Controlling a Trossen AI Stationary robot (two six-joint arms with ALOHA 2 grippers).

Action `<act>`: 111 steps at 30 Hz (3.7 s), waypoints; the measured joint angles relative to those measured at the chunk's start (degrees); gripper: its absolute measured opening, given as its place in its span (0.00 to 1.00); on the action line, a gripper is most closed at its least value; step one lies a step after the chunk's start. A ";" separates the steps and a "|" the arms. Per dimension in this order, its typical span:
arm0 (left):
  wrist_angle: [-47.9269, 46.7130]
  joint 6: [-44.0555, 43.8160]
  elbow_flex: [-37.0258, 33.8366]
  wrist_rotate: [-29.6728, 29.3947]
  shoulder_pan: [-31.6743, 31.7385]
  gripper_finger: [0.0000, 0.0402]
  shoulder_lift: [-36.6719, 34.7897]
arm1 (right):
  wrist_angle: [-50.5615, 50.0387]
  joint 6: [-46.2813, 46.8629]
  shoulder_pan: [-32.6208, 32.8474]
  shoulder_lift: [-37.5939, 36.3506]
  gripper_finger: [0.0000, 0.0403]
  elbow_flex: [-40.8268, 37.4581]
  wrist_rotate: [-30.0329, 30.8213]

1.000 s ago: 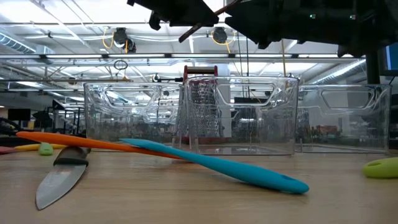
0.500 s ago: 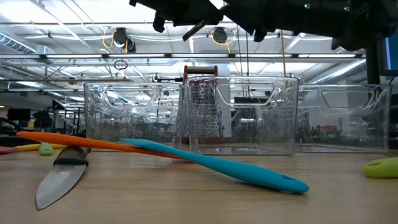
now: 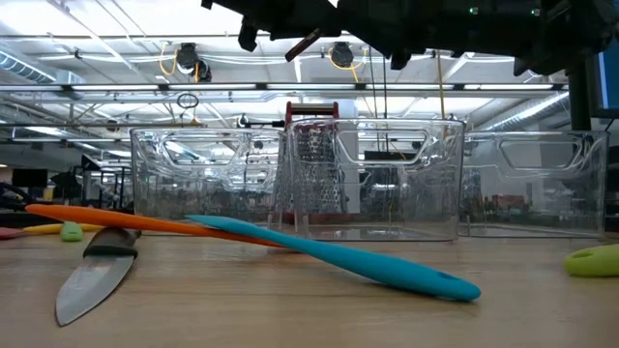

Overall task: Pick & Place Kitchen Items
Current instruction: Put the wooden serving spoon into the right transparent bin

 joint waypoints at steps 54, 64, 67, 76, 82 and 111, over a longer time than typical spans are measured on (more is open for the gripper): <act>-10.18 7.79 0.02 -9.17 -1.03 0.54 -2.58 | -0.94 -2.30 -0.13 0.00 0.08 0.00 11.48; -20.25 2.36 0.00 -11.67 -1.27 0.54 -2.56 | -17.76 4.21 -0.13 -10.15 0.08 -0.02 11.99; -22.63 0.75 0.00 -11.64 -1.27 0.54 -2.56 | -30.77 9.91 0.31 -16.51 0.08 -0.02 11.68; -22.88 -1.24 0.00 -11.62 -1.25 0.54 -2.56 | -61.84 25.09 0.00 -37.65 0.08 -0.04 4.24; -22.51 -2.60 0.00 -10.51 -1.25 0.54 -2.56 | -78.40 32.57 -3.33 -46.79 0.08 -0.04 -0.29; -19.69 -2.15 0.00 -5.41 -1.29 0.54 -2.56 | -81.99 46.13 -21.51 -48.13 0.08 -14.03 -24.55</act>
